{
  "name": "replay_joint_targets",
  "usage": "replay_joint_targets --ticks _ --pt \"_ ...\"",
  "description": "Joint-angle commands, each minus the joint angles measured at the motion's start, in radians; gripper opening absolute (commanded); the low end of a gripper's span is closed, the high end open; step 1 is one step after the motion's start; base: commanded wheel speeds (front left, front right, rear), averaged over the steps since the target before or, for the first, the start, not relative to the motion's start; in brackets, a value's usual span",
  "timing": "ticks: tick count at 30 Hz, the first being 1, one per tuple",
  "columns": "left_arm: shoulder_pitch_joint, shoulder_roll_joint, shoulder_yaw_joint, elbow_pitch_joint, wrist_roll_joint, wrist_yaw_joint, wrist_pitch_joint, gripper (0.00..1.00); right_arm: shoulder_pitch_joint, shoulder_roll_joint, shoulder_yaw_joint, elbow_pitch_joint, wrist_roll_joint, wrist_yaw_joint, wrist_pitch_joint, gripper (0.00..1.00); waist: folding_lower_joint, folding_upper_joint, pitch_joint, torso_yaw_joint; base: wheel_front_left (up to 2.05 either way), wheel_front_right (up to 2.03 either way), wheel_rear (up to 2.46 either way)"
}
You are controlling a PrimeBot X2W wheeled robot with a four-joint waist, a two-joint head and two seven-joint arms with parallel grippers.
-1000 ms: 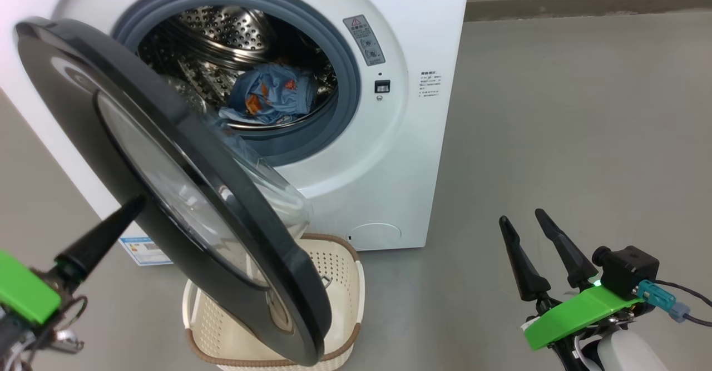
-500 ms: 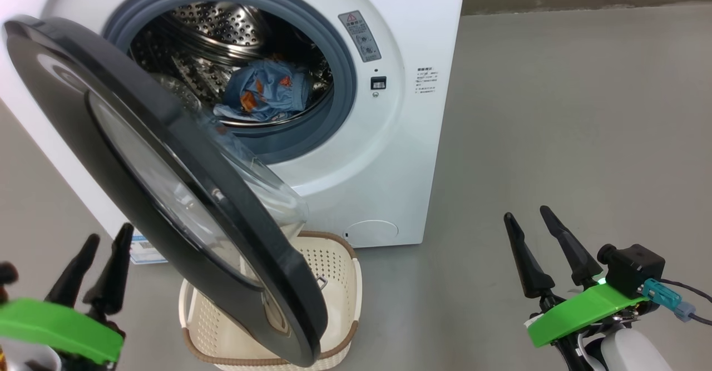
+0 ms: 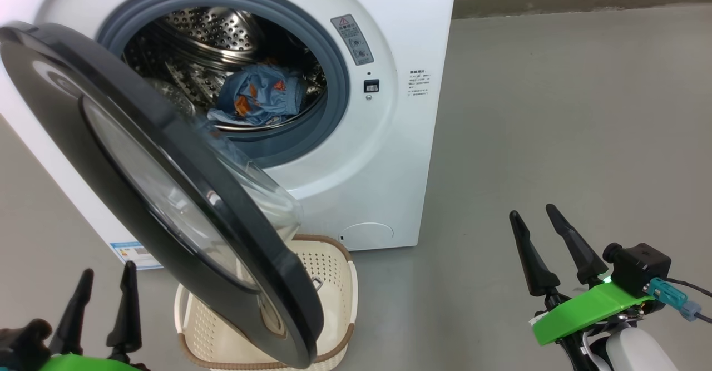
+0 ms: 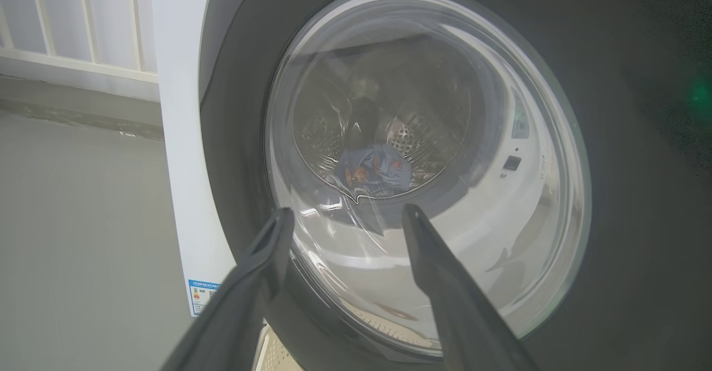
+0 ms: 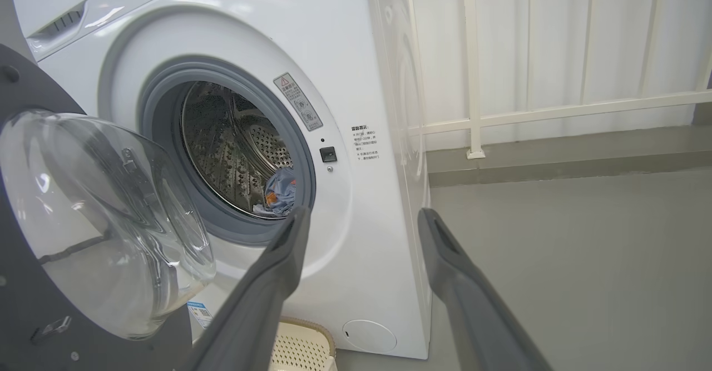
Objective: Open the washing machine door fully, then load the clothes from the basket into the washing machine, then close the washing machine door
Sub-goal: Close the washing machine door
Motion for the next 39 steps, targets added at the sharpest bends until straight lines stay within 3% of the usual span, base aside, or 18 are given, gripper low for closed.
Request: replay_joint_targets --ticks 1,14,29,30,31,32,33,34,39 --pt "-0.02 0.013 0.039 -0.014 0.016 0.007 -0.016 1.0 -0.015 -0.008 0.016 -0.029 -0.007 0.002 -0.005 1.0 0.0 0.0 0.001 -0.001 0.0 0.0 0.0" --pt "-0.022 -0.06 0.064 0.031 0.099 0.004 -0.038 1.0 -0.02 -0.025 0.018 -0.029 -0.014 0.002 -0.005 1.0 0.0 0.0 0.007 -0.005 0.0 0.0 0.0" --pt "-0.023 -0.087 0.077 0.029 0.128 -0.009 -0.038 1.0 -0.025 -0.026 0.03 -0.043 -0.012 0.002 -0.005 1.0 0.0 0.0 0.006 0.011 0.0 0.0 0.0" --pt "-0.023 -0.089 0.077 0.03 0.128 -0.009 -0.038 1.0 -0.028 -0.027 0.035 -0.049 -0.011 0.002 -0.005 0.96 0.0 0.0 0.007 0.015 0.0 0.0 0.0" --pt "-0.024 -0.09 0.076 0.031 0.129 -0.009 -0.038 1.0 -0.032 -0.028 0.037 -0.057 -0.01 0.002 -0.005 0.6 0.0 0.0 0.007 0.02 0.0 0.0 0.0" --pt "-0.025 -0.091 0.075 0.032 0.129 -0.01 -0.038 1.0 -0.036 -0.028 0.041 -0.069 -0.007 0.002 -0.005 0.38 0.0 0.0 0.007 0.027 0.0 0.0 0.0" --pt "-0.026 -0.092 0.074 0.032 0.129 -0.01 -0.038 1.0 -0.042 -0.022 0.042 -0.086 0.005 0.002 -0.005 0.04 0.0 0.0 0.007 0.034 0.0 0.0 0.0" --pt "-0.027 -0.093 0.073 0.032 0.129 -0.01 -0.038 1.0 -0.049 -0.018 0.047 -0.108 0.017 0.002 -0.005 0.0 0.0 0.0 0.008 0.041 0.0 0.0 0.0" --pt "-0.024 -0.099 0.067 0.038 0.127 -0.011 -0.038 1.0 -0.087 -0.011 0.093 -0.243 0.039 0.002 -0.005 0.0 0.0 0.0 0.006 0.08 0.0 0.0 0.0"
